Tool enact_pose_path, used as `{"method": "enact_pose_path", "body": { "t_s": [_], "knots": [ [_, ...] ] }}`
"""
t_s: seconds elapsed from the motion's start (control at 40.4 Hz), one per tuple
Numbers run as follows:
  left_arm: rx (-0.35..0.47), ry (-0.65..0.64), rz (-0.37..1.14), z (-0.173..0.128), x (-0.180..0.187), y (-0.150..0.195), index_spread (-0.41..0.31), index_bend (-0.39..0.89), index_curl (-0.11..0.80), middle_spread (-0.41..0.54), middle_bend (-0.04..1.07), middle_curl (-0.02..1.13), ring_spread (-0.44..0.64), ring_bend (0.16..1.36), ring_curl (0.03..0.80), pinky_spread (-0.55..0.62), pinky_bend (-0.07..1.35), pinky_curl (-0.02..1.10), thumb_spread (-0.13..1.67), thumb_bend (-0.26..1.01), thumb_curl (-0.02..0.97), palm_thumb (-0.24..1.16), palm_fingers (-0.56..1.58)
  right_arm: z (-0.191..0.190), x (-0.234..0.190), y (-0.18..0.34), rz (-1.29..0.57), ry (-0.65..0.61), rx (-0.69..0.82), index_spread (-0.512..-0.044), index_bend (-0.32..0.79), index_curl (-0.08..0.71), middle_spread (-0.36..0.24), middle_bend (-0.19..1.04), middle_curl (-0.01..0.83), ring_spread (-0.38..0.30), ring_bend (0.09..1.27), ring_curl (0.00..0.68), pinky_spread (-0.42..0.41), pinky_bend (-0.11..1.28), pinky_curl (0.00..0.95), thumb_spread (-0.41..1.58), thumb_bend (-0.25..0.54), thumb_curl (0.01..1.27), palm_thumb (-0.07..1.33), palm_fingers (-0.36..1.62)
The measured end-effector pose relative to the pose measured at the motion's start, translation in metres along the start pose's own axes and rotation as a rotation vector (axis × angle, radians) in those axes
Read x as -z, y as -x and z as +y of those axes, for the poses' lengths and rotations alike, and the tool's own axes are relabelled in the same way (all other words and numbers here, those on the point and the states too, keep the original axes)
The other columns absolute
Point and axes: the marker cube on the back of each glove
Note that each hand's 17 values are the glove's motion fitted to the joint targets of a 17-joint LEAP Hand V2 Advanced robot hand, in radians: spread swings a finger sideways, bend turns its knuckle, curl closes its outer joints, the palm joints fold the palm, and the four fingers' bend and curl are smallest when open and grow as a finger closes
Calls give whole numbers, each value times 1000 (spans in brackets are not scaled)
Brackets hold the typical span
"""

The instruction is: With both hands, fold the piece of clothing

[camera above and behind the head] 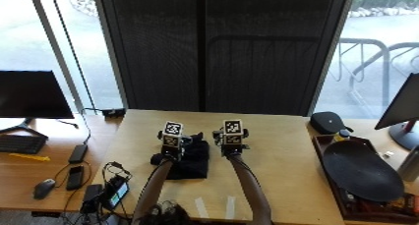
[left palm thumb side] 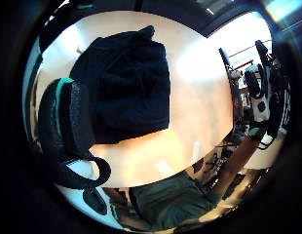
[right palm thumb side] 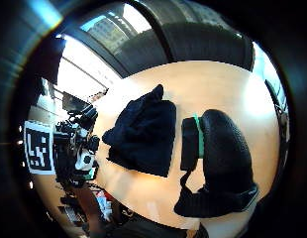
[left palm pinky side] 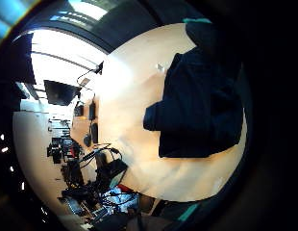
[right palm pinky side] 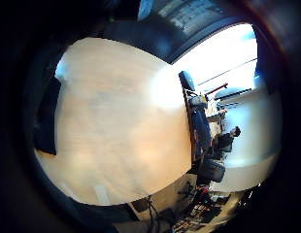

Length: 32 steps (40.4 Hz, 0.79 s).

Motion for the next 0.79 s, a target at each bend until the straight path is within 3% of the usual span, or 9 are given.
{"method": "enact_pose_path", "body": {
  "t_s": [0.124,0.273,0.396,0.496,0.57,0.793],
  "knots": [
    [22,24,-15,16,15,1,-136,145,348,-52,186,404,103,524,338,341,310,352,1496,136,273,366,431,9,4,0,3,77,-9,-338,167,343,33,157,247,150,303,298,292,666,353,1407,-2,358,586,119],
    [48,56,-31,25,18,4,-132,145,347,-52,186,405,103,524,339,342,308,355,1497,131,273,369,431,-1,-8,1,-9,17,-4,-338,167,343,33,157,247,150,302,300,292,667,352,1408,-7,360,590,119],
    [24,7,-1,6,0,6,-130,145,347,-52,185,405,103,526,339,342,306,357,1498,126,272,372,432,-2,-9,2,-19,8,3,-338,167,344,33,157,248,150,301,302,292,667,352,1409,-8,360,591,119],
    [58,13,-18,22,25,8,-129,144,346,-52,183,405,102,527,340,341,308,360,1498,122,272,374,434,-1,-3,3,-28,29,16,-334,167,344,33,157,248,150,301,303,291,668,352,1409,-8,361,591,119],
    [52,3,-12,14,23,10,-128,143,345,-52,185,405,102,526,340,340,307,362,1499,119,272,375,435,6,11,4,-24,70,21,-333,167,344,33,157,248,150,300,304,291,668,352,1409,-8,361,591,119],
    [39,42,27,28,37,1,-128,141,343,-53,188,405,102,531,341,332,302,366,1504,115,273,383,438,-18,-5,2,-46,19,16,-331,167,345,33,157,248,151,299,306,291,668,351,1406,-9,363,585,119]
  ]
}}
